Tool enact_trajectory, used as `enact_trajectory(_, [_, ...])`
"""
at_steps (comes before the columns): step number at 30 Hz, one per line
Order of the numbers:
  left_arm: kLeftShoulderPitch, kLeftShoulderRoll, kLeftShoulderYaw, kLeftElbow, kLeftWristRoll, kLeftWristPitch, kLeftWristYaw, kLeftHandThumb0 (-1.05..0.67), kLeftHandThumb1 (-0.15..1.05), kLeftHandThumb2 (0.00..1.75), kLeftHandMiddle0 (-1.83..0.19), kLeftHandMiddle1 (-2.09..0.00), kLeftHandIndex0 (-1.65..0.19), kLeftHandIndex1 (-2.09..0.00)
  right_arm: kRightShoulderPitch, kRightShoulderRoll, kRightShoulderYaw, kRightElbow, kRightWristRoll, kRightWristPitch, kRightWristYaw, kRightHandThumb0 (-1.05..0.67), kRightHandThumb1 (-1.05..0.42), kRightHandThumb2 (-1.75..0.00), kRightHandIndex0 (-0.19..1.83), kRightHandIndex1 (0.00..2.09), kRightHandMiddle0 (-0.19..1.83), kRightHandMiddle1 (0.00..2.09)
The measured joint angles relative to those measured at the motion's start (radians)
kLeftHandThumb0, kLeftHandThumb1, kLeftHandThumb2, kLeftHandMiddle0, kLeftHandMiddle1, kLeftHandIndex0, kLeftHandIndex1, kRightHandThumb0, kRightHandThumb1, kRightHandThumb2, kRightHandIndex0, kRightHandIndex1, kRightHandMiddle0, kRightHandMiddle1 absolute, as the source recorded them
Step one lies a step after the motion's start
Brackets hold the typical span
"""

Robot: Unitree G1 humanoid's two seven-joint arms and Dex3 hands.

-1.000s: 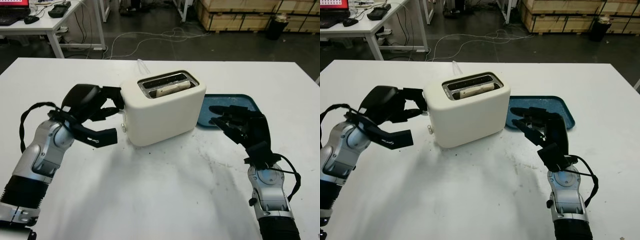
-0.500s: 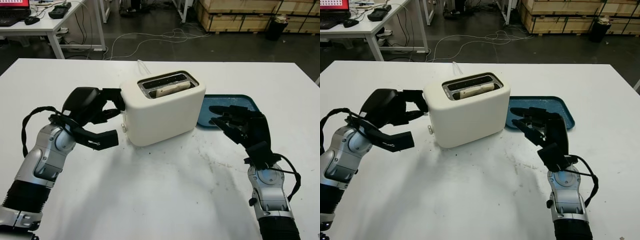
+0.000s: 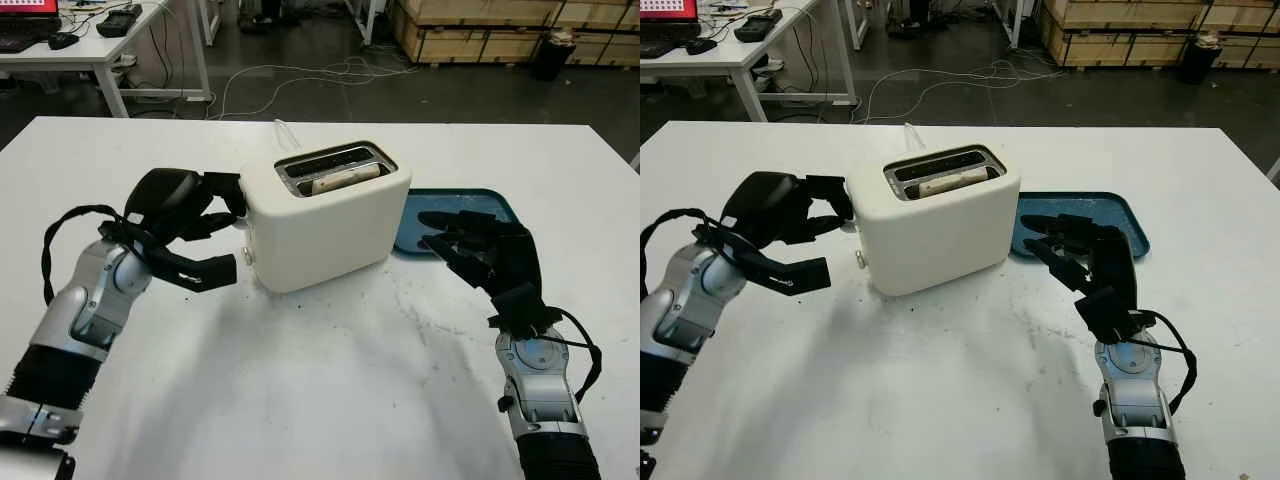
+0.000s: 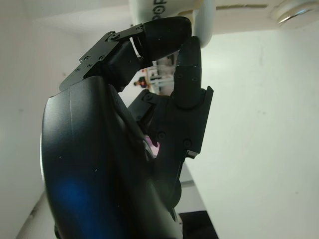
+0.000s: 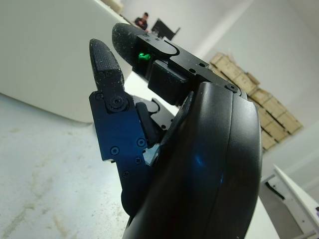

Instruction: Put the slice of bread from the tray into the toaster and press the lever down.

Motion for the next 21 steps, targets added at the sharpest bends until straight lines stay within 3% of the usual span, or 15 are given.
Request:
enact_trajectory(7, [-0.004,-0.018,-0.004,0.002,-0.01,0.006,-0.012,-0.29,0.92,0.23,-0.91,-1.69,-0.82,-1.45,0.0,0.0,0.0,0.002,0.001,0.0,0.001,-0.39,-0.84,0.0,1.0,0.66,1.14,0.0])
enact_trajectory(14, [0.014,-0.044,-0.004,0.012,-0.026,0.005,0.02,-0.3,0.92,0.26,-0.95,-1.74,-0.76,-1.68,0.0,0.0,0.0,0.006,0.003,0.0,0.001,-0.39,-0.84,0.0,1.01,0.67,1.14,0.0])
enact_trajectory(21, [0.046,-0.078,-0.004,0.014,-0.069,0.02,0.021,-0.31,0.92,0.33,-0.93,-1.45,-0.79,-1.32,0.0,0.0,0.0,0.008,0.003,0.0,0.001,-0.39,-0.84,0.0,1.0,0.67,1.14,0.0])
